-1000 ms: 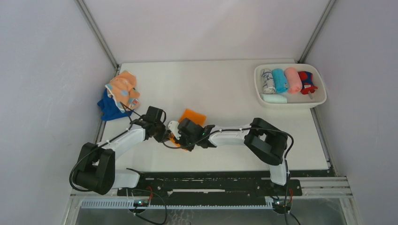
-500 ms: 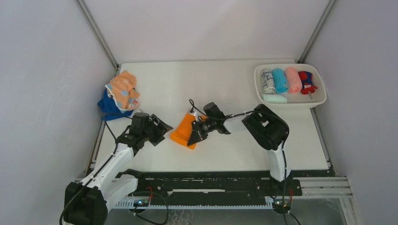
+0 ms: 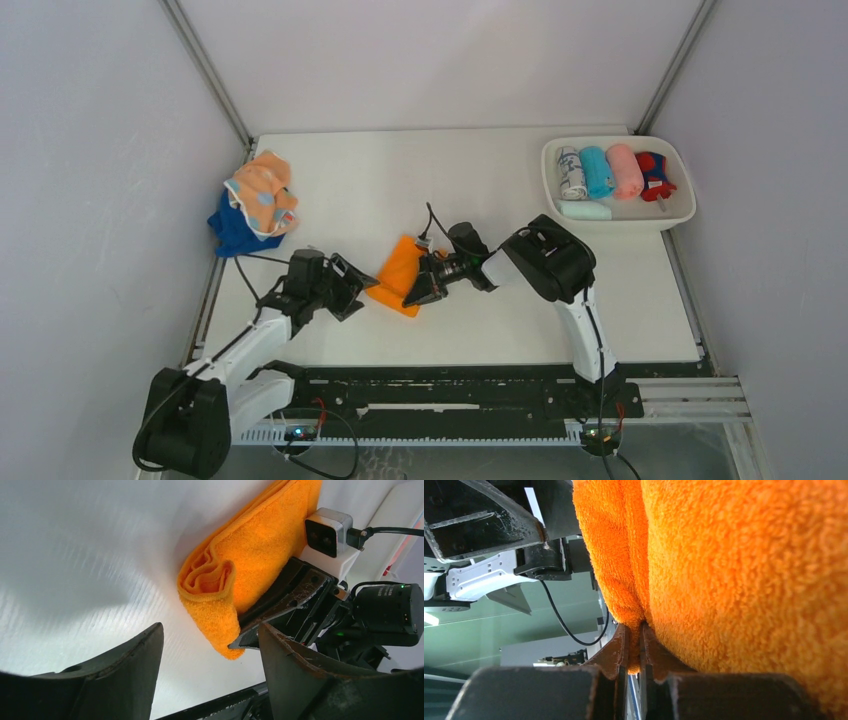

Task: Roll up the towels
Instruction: Roll the towel at the center of the board.

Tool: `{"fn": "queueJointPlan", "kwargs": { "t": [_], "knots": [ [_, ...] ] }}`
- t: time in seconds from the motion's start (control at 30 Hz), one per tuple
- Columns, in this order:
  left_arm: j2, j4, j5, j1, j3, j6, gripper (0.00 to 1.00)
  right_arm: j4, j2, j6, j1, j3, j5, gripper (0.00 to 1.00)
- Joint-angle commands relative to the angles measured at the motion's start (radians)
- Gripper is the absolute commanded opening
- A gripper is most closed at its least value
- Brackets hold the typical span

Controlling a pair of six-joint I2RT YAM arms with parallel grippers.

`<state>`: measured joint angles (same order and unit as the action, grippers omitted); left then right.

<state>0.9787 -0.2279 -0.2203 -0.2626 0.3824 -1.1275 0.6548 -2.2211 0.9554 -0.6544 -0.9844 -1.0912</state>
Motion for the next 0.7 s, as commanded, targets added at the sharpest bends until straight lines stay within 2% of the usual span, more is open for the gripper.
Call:
{"fn": "queueJointPlan", "kwargs": {
  "t": [0.0, 0.23, 0.37, 0.6, 0.67],
  "knots": [
    [0.058, 0.115, -0.023, -0.010, 0.000, -0.037, 0.73, -0.027, -0.052, 0.020, 0.024, 0.021, 0.044, 0.00],
    [0.190, 0.149, 0.006, -0.025, 0.046, -0.039, 0.67, -0.080, -0.047, -0.014, 0.030, 0.019, 0.063, 0.00],
    [0.245, 0.153, 0.037, -0.031, 0.063, -0.031, 0.58, -0.114, -0.039, -0.044, 0.028, 0.018, 0.075, 0.00],
    [0.323, 0.072, 0.069, -0.035, 0.126, 0.012, 0.24, -0.230, 0.042, -0.178, 0.016, 0.015, 0.096, 0.00],
    [0.310, -0.003, 0.094, -0.035, 0.149, 0.040, 0.13, -0.280, 0.091, -0.253, 0.003, 0.014, 0.123, 0.04]
  ]
}}
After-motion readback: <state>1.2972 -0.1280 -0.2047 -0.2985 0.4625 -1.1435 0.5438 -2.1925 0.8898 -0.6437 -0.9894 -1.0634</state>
